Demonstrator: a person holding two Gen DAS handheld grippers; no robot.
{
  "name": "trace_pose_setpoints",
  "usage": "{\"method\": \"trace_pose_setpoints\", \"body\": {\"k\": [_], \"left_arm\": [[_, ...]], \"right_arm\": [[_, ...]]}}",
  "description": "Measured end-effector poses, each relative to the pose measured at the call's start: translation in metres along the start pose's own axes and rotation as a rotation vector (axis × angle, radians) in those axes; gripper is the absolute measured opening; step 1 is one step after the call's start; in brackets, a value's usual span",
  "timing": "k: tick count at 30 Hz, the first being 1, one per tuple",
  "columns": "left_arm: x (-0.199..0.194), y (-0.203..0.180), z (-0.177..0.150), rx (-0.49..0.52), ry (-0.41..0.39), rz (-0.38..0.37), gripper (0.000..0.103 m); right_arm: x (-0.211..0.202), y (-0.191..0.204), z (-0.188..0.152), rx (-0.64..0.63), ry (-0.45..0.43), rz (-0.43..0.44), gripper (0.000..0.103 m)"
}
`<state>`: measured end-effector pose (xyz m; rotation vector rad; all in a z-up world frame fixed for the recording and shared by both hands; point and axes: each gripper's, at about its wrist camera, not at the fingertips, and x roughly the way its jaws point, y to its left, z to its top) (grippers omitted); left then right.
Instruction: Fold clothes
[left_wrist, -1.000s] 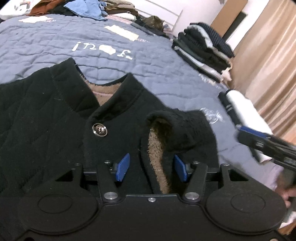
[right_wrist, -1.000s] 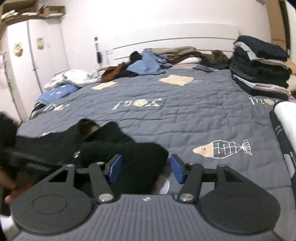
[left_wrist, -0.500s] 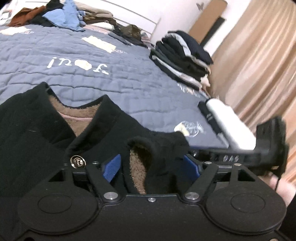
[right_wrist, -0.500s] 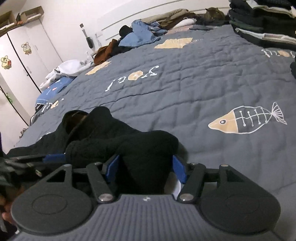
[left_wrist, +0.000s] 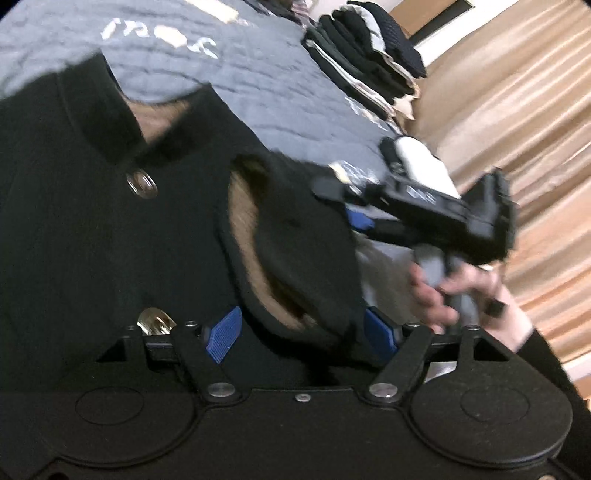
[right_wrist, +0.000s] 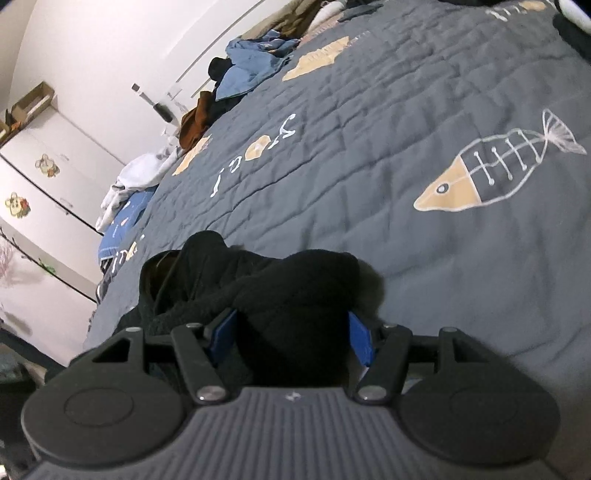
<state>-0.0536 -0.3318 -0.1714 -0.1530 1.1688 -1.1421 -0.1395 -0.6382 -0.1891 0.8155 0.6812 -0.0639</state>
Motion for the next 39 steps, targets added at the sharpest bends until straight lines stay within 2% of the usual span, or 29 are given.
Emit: {"method": "trace_pose_setpoints", "body": {"k": [4, 5, 6, 7, 8, 11, 14, 16, 18, 20, 24, 27, 29, 33, 35, 39], "left_arm": [[0.011, 0.000, -0.008, -0.036, -0.036, 0.011, 0.070], [0.013, 0.001, -0.009, -0.049, -0.056, 0.010, 0.062], [0.014, 0.002, -0.008, -0.053, -0.064, 0.007, 0.048], [0.016, 0.004, -0.007, -0.056, -0.069, 0.003, 0.039], [0.018, 0.006, -0.006, -0.053, -0.062, 0.005, 0.022], [0.016, 0.002, -0.010, -0.019, -0.080, 0.008, 0.015], [0.008, -0.005, -0.012, 0.010, -0.115, -0.018, 0.015], [0.015, 0.006, -0.010, -0.043, -0.094, 0.009, 0.015], [0.023, 0.022, -0.009, -0.102, -0.076, 0.026, 0.020], [0.020, 0.014, -0.009, -0.040, -0.092, 0.051, 0.023], [0.008, -0.012, -0.010, 0.154, -0.166, 0.138, 0.048], [0.009, -0.013, -0.012, 0.178, -0.160, 0.148, 0.048], [0.009, -0.007, -0.013, 0.132, -0.149, 0.138, 0.048], [0.005, 0.001, -0.009, 0.079, -0.141, 0.110, 0.047], [0.005, 0.002, -0.009, 0.069, -0.141, 0.109, 0.044], [0.003, 0.005, -0.011, 0.061, -0.134, 0.109, 0.039]], "right_arm": [[0.001, -0.002, 0.000, 0.037, -0.009, 0.003, 0.063], [0.001, -0.002, -0.001, 0.046, -0.011, 0.004, 0.059], [0.002, -0.003, -0.001, 0.055, -0.013, 0.005, 0.057], [0.001, -0.001, -0.001, 0.051, -0.017, 0.002, 0.047], [0.000, 0.000, -0.001, 0.057, -0.027, 0.005, 0.034], [-0.006, -0.008, 0.001, 0.134, -0.069, 0.040, 0.022], [-0.016, -0.018, 0.004, 0.187, -0.121, 0.075, 0.020], [-0.020, -0.021, 0.005, 0.194, -0.147, 0.086, 0.020], [-0.014, -0.016, 0.006, 0.128, -0.096, -0.010, 0.021], [-0.008, -0.014, 0.004, 0.095, -0.080, -0.062, 0.025], [-0.012, -0.011, 0.011, 0.074, -0.059, -0.058, 0.031], [-0.020, -0.003, 0.015, 0.021, -0.041, -0.094, 0.034], [-0.031, 0.004, 0.020, -0.011, -0.028, -0.084, 0.034], [-0.060, 0.015, 0.027, -0.025, -0.061, 0.031, 0.035], [-0.062, 0.024, 0.026, -0.034, -0.077, 0.094, 0.036], [-0.039, 0.039, 0.022, -0.019, -0.039, 0.245, 0.037]]}}
